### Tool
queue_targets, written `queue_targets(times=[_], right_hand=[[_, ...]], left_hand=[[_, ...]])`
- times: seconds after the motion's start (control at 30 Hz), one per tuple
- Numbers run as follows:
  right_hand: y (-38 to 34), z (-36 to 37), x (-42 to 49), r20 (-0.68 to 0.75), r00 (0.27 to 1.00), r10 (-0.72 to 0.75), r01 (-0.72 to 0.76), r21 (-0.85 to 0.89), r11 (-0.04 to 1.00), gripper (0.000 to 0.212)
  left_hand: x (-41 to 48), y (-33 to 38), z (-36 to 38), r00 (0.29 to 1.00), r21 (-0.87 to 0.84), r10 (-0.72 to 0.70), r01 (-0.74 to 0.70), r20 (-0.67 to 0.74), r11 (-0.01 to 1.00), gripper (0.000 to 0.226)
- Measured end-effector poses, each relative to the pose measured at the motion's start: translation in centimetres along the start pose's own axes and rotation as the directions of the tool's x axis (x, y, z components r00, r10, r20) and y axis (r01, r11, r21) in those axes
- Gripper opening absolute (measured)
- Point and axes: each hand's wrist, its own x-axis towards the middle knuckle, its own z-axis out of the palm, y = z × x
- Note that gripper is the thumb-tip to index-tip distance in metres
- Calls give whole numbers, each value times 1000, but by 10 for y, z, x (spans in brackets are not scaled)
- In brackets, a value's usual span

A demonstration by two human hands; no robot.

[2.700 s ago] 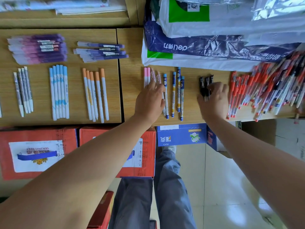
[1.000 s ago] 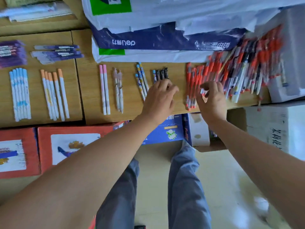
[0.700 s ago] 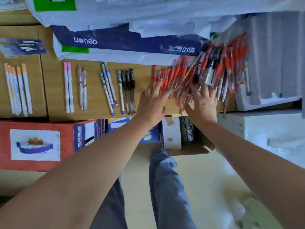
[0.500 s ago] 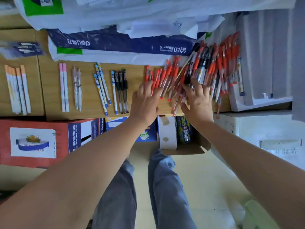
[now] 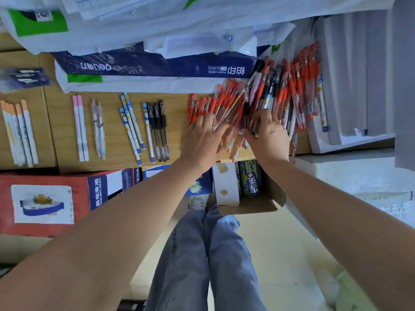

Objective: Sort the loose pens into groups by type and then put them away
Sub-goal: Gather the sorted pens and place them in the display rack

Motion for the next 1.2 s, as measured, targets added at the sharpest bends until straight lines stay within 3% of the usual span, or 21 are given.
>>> queue_targets(times=[0.27,0.43,0.63,0.97,1.07,1.2], right_hand=[[-2,-4,6,-32,989,145,-143,76,987,49],[4,-10,9,-38,983,181,-177,99,979,31],[2,-11,21,29,978,207,-208,8,978,33],[19,-32,18,-73,972,225,-201,244,949,13],[22,-34,18,-23,976,214,-208,166,964,20],[18,-30,22,54,967,249,-243,-98,965,36]], left_hand=[[16,5,-6,1000,-180,0,-2,-13,984,23],[41,23,-11,987,-414,-157,124,-45,902,24],[77,35,-11,934,-348,-354,348,49,871,36],[86,36,-19,931,-420,-353,356,87,835,28],[86,37,-25,935,-439,-332,351,122,827,31],[84,37,-24,943,-491,-300,332,144,806,31]])
